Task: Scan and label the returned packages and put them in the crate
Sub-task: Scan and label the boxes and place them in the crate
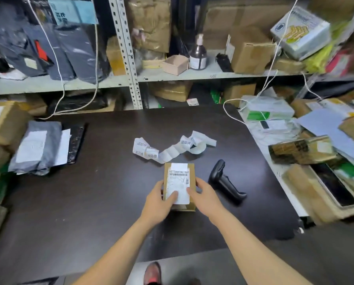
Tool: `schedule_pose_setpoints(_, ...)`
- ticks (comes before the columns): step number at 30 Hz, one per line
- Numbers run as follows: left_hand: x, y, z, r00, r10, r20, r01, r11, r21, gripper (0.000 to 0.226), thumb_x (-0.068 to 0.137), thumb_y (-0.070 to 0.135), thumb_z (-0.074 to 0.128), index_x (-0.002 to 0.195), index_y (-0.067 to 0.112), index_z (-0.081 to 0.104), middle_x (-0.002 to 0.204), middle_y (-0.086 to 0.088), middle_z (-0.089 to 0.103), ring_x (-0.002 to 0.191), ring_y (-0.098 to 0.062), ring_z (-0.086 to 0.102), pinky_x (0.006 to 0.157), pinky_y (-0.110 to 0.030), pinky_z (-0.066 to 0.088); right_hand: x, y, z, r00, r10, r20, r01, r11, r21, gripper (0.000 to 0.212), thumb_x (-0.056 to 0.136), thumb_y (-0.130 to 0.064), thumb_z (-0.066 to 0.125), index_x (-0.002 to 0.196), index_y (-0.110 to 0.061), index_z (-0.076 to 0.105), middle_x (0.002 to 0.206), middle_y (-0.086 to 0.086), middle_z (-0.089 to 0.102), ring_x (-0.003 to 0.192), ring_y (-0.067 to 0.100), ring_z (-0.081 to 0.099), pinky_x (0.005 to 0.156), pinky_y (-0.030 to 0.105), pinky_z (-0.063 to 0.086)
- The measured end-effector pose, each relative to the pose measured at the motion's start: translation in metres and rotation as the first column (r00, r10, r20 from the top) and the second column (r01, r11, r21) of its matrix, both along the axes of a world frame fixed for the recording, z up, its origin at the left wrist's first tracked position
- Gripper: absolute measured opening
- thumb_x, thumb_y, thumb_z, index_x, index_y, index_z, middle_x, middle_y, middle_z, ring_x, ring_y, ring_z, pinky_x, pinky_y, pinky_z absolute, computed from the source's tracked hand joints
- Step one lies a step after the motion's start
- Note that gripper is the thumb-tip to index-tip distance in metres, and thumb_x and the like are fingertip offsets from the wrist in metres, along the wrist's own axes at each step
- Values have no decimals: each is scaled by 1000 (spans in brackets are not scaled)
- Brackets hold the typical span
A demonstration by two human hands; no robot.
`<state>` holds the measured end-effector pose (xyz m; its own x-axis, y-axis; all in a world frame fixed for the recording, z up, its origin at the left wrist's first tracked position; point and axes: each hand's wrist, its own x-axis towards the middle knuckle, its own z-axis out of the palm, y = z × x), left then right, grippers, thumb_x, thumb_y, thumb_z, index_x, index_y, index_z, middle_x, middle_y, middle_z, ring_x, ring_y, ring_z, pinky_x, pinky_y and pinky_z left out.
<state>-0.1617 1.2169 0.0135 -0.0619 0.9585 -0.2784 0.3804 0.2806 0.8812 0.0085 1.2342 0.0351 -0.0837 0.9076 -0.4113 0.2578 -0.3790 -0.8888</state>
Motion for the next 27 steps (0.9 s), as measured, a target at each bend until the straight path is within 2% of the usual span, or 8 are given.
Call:
schedule_pose_setpoints(6,24,2,-10,999,28,-23,-28,1000,1,62,75,43,83,125,38,45,112,25,58,100,7,58,70,-9,44,21,8,-17,1000,8,-7,-8,999,-49,41,100,-20,56,140,-27,54,137,-16,59,126,5,54,103,30,48)
schedule_pose_setpoints(9,29,11,-16,999,40,-25,-39,999,23,63,72,43,85,123,36,48,115,22,60,103,0,60,78,-14,47,42,22,-13,962,-205,182,199,979,51,43,95,-23,64,137,-19,56,133,-5,62,111,11,60,96,28,48)
schedule_pose_setpoints(12,33,18,-20,998,58,0,-58,998,13,60,71,42,85,119,40,50,114,18,63,105,-8,61,88,-29,52,68,38,-12,755,-348,555,265,937,226,43,90,-17,64,132,-13,57,127,6,61,111,22,56,90,32,45)
schedule_pose_setpoints(14,35,21,-22,997,72,24,-72,997,-15,64,70,43,86,121,42,47,115,16,63,108,-10,62,92,-33,52,80,47,-17,609,-215,763,163,976,144,55,89,-23,67,140,-15,49,135,9,51,126,28,45,100,40,41)
schedule_pose_setpoints(17,34,28,-25,998,59,22,-58,997,-51,71,70,45,84,130,35,47,120,11,62,116,-16,57,100,-41,49,79,56,-27,495,53,868,38,996,-83,55,87,-30,69,135,-20,46,133,9,52,125,29,49,98,41,44)
schedule_pose_setpoints(20,34,33,-26,999,32,43,-30,998,-49,71,73,44,81,134,32,48,125,12,61,122,-15,54,103,-43,47,73,62,-36,477,107,873,36,989,-141,44,86,-26,70,125,-22,49,119,5,62,111,28,60,80,35,47)
schedule_pose_setpoints(23,35,37,-27,999,6,54,-3,999,-49,73,75,43,80,138,31,45,128,11,60,124,-15,53,104,-44,46,68,66,-39,465,96,880,49,990,-134,41,86,-33,72,120,-22,52,114,3,65,107,27,63,79,33,48)
schedule_pose_setpoints(27,35,44,-27,999,5,53,-2,999,-43,77,76,41,80,142,29,42,130,9,59,126,-16,52,104,-44,46,62,74,-29,631,-78,772,154,988,-26,32,87,-41,65,110,-20,54,101,1,61,100,30,65,80,35,49)
